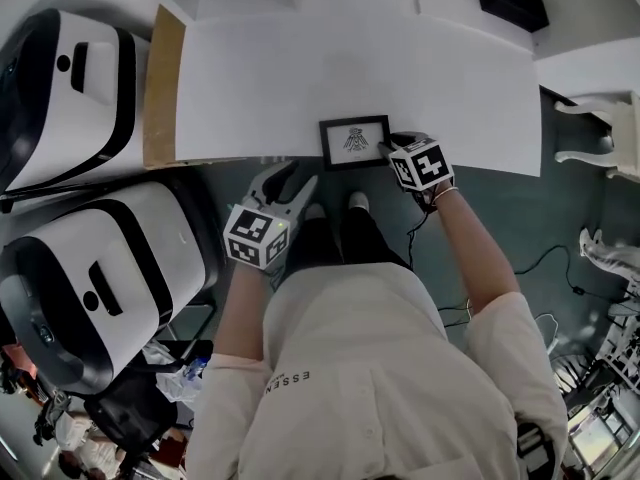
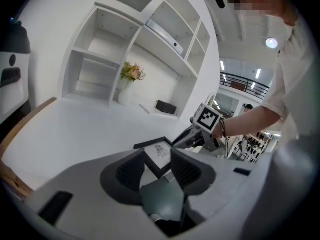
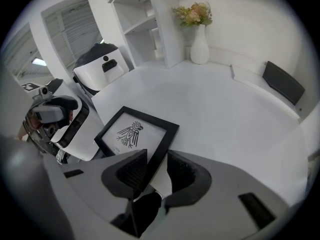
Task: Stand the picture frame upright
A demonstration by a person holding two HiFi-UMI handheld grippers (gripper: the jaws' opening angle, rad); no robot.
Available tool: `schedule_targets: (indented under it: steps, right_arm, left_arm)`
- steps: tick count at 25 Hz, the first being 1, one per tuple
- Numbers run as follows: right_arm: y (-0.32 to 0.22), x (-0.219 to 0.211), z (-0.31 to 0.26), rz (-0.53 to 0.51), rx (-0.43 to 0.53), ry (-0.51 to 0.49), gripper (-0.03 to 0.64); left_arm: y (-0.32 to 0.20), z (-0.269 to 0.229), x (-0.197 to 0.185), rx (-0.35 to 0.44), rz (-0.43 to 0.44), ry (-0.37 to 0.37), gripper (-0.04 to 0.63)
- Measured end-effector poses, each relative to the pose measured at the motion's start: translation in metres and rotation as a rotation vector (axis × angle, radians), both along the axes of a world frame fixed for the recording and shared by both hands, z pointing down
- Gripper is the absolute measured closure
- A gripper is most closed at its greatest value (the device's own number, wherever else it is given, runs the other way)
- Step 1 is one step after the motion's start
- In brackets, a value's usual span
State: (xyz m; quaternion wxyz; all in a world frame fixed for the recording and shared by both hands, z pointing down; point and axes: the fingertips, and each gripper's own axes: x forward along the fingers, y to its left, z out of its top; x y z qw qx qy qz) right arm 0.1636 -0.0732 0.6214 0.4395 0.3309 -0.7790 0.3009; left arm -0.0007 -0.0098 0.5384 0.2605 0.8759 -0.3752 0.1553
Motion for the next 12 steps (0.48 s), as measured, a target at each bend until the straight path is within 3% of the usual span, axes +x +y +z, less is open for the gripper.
schedule_targets:
  steps: [4,12]
  right_arm:
    - [0.002,0.006,0.000,-0.080,0.000,-0.008,0.480]
    - [0.008,0.014,-0.001,-0.161,0.007,-0.019,0.482]
  left_arm:
    - [0.003,0.027,0.020,-0.103,-0.038,0.058,0.439]
    - [0.007,0.078,0.054,-0.364,-0.168,0.274,0.439]
